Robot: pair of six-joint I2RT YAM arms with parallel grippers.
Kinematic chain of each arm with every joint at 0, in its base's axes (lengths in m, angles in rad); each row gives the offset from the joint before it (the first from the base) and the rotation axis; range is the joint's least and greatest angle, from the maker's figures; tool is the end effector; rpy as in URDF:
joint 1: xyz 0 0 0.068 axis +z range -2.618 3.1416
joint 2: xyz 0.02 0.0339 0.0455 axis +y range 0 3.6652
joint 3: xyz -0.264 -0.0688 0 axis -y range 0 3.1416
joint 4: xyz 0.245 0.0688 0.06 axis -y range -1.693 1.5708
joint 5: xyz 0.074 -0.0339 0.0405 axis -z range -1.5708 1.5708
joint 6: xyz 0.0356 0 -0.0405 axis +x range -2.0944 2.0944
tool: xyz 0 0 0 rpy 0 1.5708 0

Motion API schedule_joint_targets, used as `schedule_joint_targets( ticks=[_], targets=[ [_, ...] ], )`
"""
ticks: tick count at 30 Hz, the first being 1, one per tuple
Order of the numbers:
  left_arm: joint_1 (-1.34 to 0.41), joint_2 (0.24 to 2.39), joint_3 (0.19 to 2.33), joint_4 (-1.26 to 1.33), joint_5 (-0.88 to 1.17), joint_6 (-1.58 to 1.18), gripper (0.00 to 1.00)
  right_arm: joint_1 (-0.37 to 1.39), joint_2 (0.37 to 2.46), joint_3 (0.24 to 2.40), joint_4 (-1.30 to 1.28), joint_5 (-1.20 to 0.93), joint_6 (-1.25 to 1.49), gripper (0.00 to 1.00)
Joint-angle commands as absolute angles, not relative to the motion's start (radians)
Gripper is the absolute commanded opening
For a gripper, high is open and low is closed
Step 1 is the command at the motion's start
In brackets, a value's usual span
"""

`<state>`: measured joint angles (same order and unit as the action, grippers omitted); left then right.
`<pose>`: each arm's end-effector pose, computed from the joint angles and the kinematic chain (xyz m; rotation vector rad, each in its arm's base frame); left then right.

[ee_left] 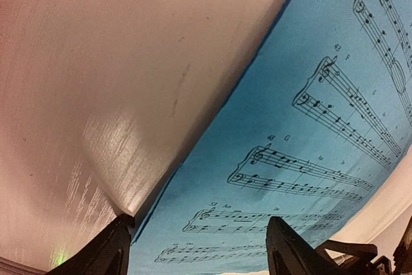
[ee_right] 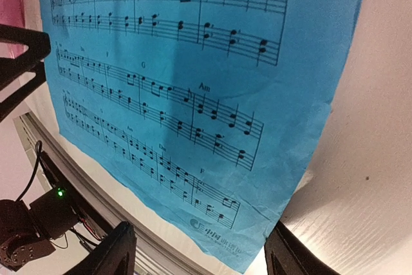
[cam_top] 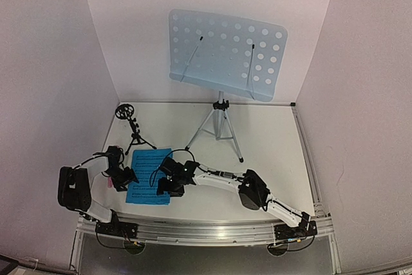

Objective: Pack up the instrument practice props

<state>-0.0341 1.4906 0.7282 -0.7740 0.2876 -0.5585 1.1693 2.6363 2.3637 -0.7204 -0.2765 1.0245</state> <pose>0.2207 -0.0176 0.1428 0.7856 -2.9565 0.4390 0.2108 0.5213 0.1424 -0.3364 2.9449 0.9712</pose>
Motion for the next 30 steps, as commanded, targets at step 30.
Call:
schedule_joint_targets(
  ticks=[30],
  targets=[
    [-0.038, 1.463, 0.921, -0.892, 0.315, -0.489, 0.73, 1.166, 2.499, 2.427, -0.791, -0.113, 0.802, 0.9]
  ],
)
